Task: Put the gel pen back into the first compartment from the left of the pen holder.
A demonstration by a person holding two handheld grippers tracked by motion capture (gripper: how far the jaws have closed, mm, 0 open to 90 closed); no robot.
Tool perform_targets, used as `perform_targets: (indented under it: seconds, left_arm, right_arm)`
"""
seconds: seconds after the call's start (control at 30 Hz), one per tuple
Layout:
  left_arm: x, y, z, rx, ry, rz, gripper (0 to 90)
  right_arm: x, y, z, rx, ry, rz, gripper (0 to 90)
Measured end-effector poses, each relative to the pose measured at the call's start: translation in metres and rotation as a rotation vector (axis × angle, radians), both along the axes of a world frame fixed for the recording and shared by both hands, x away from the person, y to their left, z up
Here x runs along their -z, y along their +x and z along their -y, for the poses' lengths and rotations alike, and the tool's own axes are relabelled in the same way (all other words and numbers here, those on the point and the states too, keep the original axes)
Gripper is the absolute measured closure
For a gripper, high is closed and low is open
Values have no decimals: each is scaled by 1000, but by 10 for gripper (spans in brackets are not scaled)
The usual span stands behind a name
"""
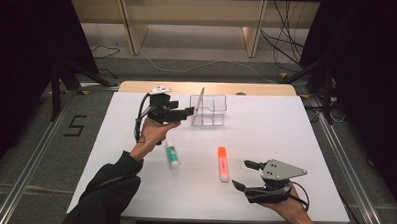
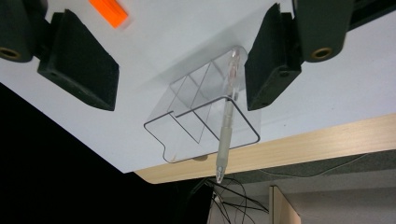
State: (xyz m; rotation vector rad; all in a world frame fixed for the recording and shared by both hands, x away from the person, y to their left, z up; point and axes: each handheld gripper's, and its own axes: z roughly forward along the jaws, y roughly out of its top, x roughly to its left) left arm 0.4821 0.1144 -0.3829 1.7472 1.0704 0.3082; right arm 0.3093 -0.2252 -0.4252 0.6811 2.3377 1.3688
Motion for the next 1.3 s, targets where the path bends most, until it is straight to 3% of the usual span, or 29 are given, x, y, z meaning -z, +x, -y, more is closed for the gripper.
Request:
perform_targets:
  seconds: [0.33, 0.77, 1.3]
  left_arm:
    - [1, -15, -15, 20, 26, -9, 250]
    - [10, -33, -24, 7, 62, -47, 242]
    - [18, -71, -33, 37, 16, -10, 229]
  right_arm:
    - [1, 2, 1, 33, 14, -35, 281]
    - [3, 5, 1, 52, 9, -67, 275]
    - [8, 12, -1, 134, 15, -147, 258]
